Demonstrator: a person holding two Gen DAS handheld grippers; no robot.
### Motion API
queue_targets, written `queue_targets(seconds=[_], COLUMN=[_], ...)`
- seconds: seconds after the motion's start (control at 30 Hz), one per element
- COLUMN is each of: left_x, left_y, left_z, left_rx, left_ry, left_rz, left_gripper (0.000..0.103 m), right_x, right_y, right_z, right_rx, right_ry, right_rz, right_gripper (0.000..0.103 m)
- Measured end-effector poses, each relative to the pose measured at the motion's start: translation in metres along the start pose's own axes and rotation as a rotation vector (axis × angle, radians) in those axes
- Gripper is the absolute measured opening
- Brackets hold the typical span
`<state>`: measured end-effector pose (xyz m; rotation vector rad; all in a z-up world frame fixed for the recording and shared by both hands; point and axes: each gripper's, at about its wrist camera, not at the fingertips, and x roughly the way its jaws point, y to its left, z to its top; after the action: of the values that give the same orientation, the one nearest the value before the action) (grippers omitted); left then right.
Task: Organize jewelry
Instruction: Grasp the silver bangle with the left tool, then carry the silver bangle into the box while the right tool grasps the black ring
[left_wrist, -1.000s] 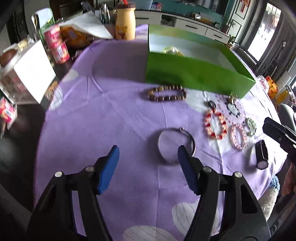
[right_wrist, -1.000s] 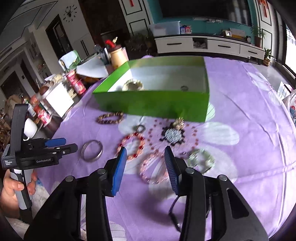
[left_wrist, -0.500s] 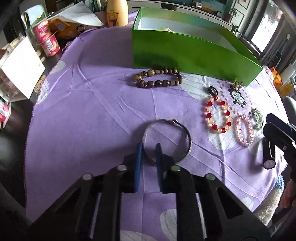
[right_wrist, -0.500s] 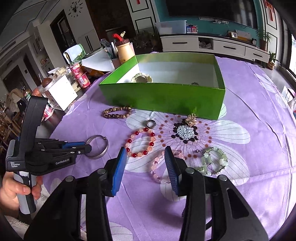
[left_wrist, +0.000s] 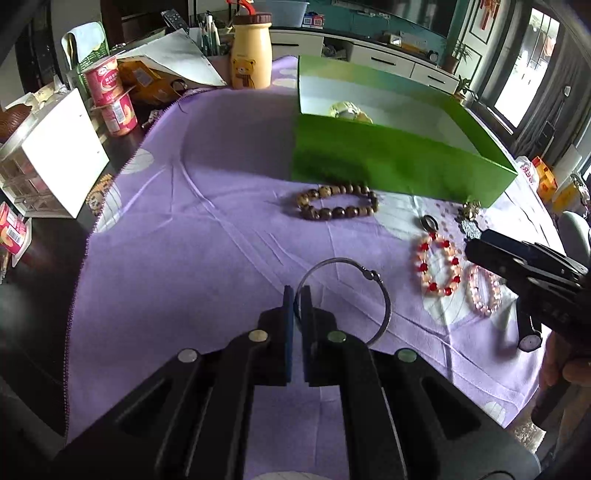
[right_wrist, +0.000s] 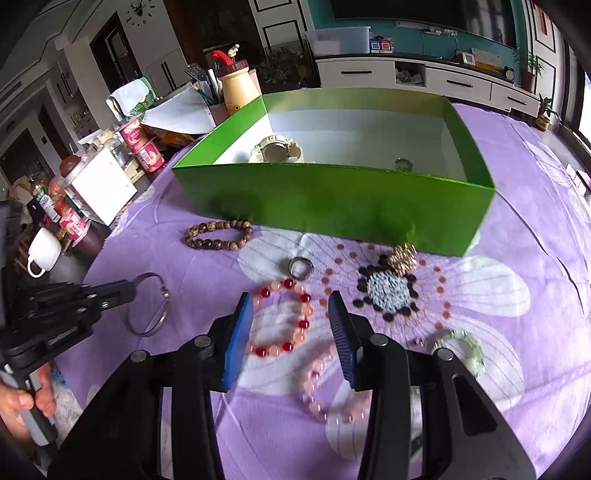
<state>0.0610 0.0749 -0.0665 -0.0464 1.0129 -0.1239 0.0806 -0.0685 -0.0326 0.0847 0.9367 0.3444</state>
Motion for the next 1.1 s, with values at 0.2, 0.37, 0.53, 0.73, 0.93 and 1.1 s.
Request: queue_targets(seconds=[0.2, 0.37, 0.53, 0.73, 0.93, 1.1], left_x=[-0.001, 0.002, 0.005, 0.004, -0.005, -0.013], left_y=[0.008, 0.011, 0.01, 0.009, 0.007, 0.001], left_z=[0.004, 0.006, 0.008, 0.009, 0.015, 0.027], left_rx=[-0.02, -0.025, -0.022, -0.021, -0.023, -0.02], left_ry=[-0.007, -0.004, -0.008, -0.011, -0.026, -0.047], left_rz=[-0.014, -0.023, -0.032, -0.035, -0.04, -0.054], left_gripper=[0.003, 0.003, 0.003, 0.003, 0.003, 0.003], right_x=[0.032, 0.053, 0.056, 0.038, 0.003, -0.025], right_y=[0.006, 0.008, 0.01, 0.012, 0.014, 0.008], right_z=[0.018, 0.021, 0.019, 0.018, 0.018, 0.023], right_rx=[-0.022, -0.05, -0.088, -0.081, -0.076, -0.053], right_ry=[0.02, 0.044, 0.03, -0.016, -0.073, -0.12], right_rz=[-0.061, -0.115, -0.144, -0.118, -0.06, -0.035], right_gripper=[0.039, 0.027, 0.019, 0.019, 0.019, 0.019])
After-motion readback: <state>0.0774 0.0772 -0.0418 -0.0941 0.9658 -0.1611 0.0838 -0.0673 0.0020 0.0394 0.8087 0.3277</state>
